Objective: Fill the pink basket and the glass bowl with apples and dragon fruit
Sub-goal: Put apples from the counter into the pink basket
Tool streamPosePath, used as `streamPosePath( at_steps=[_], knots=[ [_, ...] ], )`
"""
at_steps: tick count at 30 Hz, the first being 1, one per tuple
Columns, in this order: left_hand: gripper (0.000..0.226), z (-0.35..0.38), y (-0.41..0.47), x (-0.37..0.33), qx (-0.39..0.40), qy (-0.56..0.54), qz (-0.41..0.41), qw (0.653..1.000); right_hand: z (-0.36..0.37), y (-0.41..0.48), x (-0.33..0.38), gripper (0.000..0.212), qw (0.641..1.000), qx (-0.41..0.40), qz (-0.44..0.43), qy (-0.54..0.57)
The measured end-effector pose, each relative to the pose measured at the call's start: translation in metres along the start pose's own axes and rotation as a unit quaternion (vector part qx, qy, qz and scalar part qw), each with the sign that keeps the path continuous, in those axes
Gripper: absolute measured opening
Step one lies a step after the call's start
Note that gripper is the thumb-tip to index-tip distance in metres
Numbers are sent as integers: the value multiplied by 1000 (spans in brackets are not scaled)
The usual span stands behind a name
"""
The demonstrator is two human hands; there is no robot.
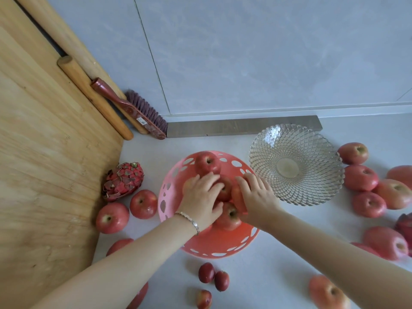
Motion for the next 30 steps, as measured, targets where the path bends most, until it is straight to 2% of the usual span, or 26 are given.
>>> streamPosePath(
  at_steps=[1,2,4,6,8,11,14,16,18,20,22,23,27,30],
  knots=[
    [50,7,-6,-4,42,-3,6,999,-2,0,0,50,1000,-27,-1,11],
    [58,13,-11,-6,88,-5,3,996,0,0,-1,42,999,-30,-4,17],
    [71,28,-19,-6,167,11,-14,986,4,5,-6,45,1000,11,-4,21],
    [75,31,-22,-11,197,23,-29,980,9,7,-8,56,998,63,-11,13],
    [77,29,-22,-15,198,-20,-60,978,12,7,-8,67,995,97,-18,6],
    [79,24,-20,-19,174,-148,-146,963,3,8,-9,81,991,131,-18,23],
    [82,20,-17,-30,172,-217,-162,947,-14,1,-11,106,971,175,15,162],
    [85,18,-11,-36,164,-202,-134,956,-30,-12,-18,106,958,129,40,253],
    [85,19,-3,-48,172,-125,-102,972,-44,-36,-31,94,963,78,56,251],
    [82,21,4,-57,174,-33,-88,980,-45,-63,-45,75,966,84,87,226],
    [78,24,9,-67,164,-7,-100,981,-38,-94,-56,59,961,133,119,209],
    [76,25,10,-69,158,-5,-109,981,-32,-110,-58,57,958,172,126,193],
    [77,29,11,-71,160,17,-119,980,7,-166,-52,89,917,368,124,89],
    [86,26,7,-71,147,65,-98,982,32,-192,-50,98,887,442,128,30]
  ],
)
Point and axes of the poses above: each hand's wrist, its own y-axis towards the middle knuckle, its own z-axis out of the palm, x = y × z, the point moved 5 cm from there along y, towards the middle knuckle, and after that the axes turned 11 degrees about -z, right-handed, at the moved point
